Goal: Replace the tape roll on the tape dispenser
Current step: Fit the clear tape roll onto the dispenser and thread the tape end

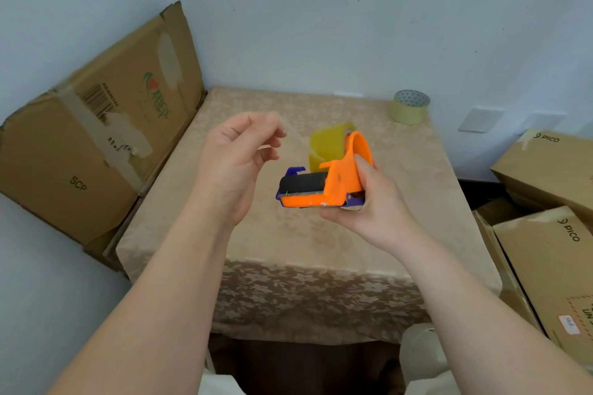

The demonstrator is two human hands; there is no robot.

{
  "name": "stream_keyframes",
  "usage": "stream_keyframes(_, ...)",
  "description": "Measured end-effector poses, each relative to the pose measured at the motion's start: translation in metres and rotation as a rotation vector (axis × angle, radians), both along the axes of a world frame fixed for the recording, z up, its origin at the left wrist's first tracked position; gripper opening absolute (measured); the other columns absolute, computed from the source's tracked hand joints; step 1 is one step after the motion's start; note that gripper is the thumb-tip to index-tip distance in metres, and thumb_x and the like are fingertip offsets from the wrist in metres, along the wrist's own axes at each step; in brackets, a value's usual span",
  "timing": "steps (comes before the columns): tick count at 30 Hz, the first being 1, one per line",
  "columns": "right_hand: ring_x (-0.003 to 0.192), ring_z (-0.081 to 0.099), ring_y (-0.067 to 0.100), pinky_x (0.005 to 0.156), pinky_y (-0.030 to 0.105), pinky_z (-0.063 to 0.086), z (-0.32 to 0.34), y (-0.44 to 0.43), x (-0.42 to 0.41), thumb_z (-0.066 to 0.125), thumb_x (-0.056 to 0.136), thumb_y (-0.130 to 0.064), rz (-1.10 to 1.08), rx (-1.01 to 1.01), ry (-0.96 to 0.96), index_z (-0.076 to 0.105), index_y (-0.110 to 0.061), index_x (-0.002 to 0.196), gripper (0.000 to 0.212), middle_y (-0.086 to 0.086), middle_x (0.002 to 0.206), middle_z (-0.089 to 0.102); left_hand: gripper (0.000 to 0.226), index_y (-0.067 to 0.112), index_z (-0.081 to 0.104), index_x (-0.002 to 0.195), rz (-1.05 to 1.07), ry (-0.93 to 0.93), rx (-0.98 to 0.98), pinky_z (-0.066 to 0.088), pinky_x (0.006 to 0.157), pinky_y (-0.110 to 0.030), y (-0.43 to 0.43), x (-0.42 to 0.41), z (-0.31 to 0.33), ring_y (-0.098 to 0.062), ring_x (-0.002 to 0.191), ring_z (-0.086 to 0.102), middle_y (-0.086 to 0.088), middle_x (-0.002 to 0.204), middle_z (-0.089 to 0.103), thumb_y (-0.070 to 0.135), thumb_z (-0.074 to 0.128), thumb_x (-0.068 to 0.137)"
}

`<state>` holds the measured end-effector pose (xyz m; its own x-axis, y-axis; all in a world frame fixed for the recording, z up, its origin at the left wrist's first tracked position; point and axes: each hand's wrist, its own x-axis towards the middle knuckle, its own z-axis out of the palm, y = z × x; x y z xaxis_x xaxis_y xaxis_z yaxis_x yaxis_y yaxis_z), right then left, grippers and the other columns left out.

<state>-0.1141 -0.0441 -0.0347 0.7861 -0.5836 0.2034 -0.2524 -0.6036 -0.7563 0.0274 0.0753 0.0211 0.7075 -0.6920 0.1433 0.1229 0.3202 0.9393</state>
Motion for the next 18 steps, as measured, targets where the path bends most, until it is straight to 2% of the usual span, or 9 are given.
stream_keyframes(3,0.096,0.062,0.025,0.080,0.047,0.052,-0.0011,-0.0005,0.0007,0.073,0.055,-0.048,0.020,0.053,0.006,0.056,-0.016,0.103,0.060,0.003,0.099,0.067,0.018,0.016,0.062,0.064,0.004,-0.039,0.035,0.046,0.062,-0.023,0.0012,0.0010,0.0003,-0.011,0.080,0.060,0.004,0.074,0.068,0.012,0.055,0.081)
stream_keyframes(6,0.091,0.065,0.028,0.078,0.050,0.052,-0.0010,-0.0009,0.0013,0.073,0.054,-0.047,0.051,0.085,-0.009,0.055,-0.010,0.106,0.067,0.011,0.098,0.068,0.020,0.018,0.054,0.059,-0.016,0.006,0.025,0.049,0.058,-0.024,0.0008,-0.0005,0.0019,-0.017,0.091,0.064,-0.001,0.085,0.072,0.010,0.051,0.077)
stream_keyframes(8,0.090,0.066,0.028,0.077,0.051,0.052,-0.0006,-0.0003,0.0013,0.075,0.054,-0.045,0.061,0.098,-0.009,0.055,-0.009,0.106,0.066,0.012,0.097,0.068,0.021,0.018,0.053,0.057,-0.031,0.027,0.007,0.049,0.054,-0.024,0.0003,-0.0012,0.0026,-0.021,0.092,0.065,-0.004,0.085,0.072,0.011,0.049,0.076)
stream_keyframes(10,0.090,0.066,0.025,0.078,0.049,0.052,-0.0009,0.0002,0.0012,0.076,0.055,-0.042,0.070,0.104,-0.006,0.056,-0.013,0.106,0.062,0.009,0.097,0.069,0.021,0.010,0.057,0.055,-0.029,0.006,0.031,0.049,0.054,-0.025,-0.0001,-0.0010,0.0014,-0.021,0.091,0.065,-0.005,0.080,0.072,0.013,0.048,0.074)
stream_keyframes(12,0.091,0.066,0.024,0.079,0.048,0.052,-0.0010,0.0012,0.0014,0.076,0.054,-0.042,0.081,0.107,0.002,0.057,-0.016,0.105,0.060,0.006,0.098,0.069,0.023,-0.002,0.051,0.056,-0.028,-0.012,0.061,0.049,0.055,-0.026,-0.0005,-0.0012,-0.0008,-0.020,0.087,0.065,-0.007,0.075,0.071,0.013,0.045,0.072)
stream_keyframes(15,0.089,0.065,0.025,0.077,0.049,0.052,-0.0024,0.0019,0.0022,0.074,0.052,-0.045,0.091,0.108,0.009,0.057,-0.014,0.102,0.061,0.008,0.095,0.068,0.030,0.008,0.052,0.052,-0.051,-0.020,0.044,0.046,0.052,-0.025,-0.0007,-0.0012,-0.0012,-0.018,0.076,0.065,-0.010,0.071,0.068,0.017,0.047,0.080)
stream_keyframes(18,0.089,0.065,0.027,0.078,0.050,0.052,-0.0035,0.0020,0.0022,0.076,0.052,-0.045,0.100,0.128,0.016,0.056,-0.012,0.102,0.063,0.011,0.096,0.068,0.027,0.011,0.062,0.065,-0.045,-0.042,0.038,0.045,0.052,-0.023,-0.0010,-0.0021,-0.0020,-0.018,0.071,0.067,-0.004,0.070,0.069,0.027,0.052,0.084)
